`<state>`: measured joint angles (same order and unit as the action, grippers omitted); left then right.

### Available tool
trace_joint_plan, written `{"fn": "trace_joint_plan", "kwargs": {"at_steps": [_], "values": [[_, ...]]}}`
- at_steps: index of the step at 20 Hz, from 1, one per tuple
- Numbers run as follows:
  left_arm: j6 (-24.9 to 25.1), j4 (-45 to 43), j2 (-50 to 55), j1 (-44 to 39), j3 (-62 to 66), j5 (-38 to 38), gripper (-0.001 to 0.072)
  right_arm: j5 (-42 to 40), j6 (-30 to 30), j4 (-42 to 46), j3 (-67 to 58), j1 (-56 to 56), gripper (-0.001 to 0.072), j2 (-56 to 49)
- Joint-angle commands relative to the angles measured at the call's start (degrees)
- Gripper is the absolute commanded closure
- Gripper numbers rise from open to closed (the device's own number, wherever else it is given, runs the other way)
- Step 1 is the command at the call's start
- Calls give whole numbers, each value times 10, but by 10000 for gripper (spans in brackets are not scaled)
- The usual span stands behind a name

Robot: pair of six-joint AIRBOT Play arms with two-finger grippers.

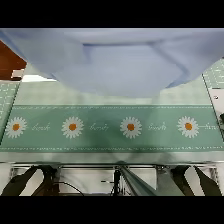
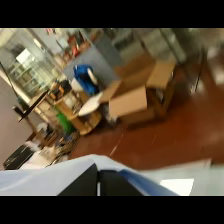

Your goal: Fold the shirts.

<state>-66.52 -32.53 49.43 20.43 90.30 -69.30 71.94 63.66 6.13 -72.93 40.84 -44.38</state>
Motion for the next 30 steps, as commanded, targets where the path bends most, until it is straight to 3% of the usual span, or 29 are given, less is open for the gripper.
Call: {"fn": "trace_joint_plan", "kwargs": {"at_steps": [1,3,5,8,12,15,18,21,24,26,30], "values": [[-35,1,-73,41,106,42,687,-27,100,85,-200,0,681,17],[-66,-46,-99,46,145,38,687,-21,158,204,-311,0,681,17],[-101,-129,-122,45,188,1,688,10,178,322,-413,0,681,17],[-156,-214,-147,45,247,-94,687,124,194,434,-519,0,682,18],[-169,-236,-159,45,295,-252,688,281,230,424,-530,0,682,30],[-180,-247,-159,45,307,-359,688,314,232,436,-530,-29,682,46],[-187,-244,-145,45,300,-362,688,343,239,557,-527,-104,682,41],[-183,-240,-132,45,216,-362,688,343,240,676,-457,-186,683,31],[-166,-229,-119,45,61,-354,689,337,220,695,-287,-210,683,10],[-166,-227,-101,45,-47,-310,690,293,208,701,-180,-210,682,-33],[-120,-202,7,6,-149,-208,689,186,207,675,-137,-211,682,-186]]}}
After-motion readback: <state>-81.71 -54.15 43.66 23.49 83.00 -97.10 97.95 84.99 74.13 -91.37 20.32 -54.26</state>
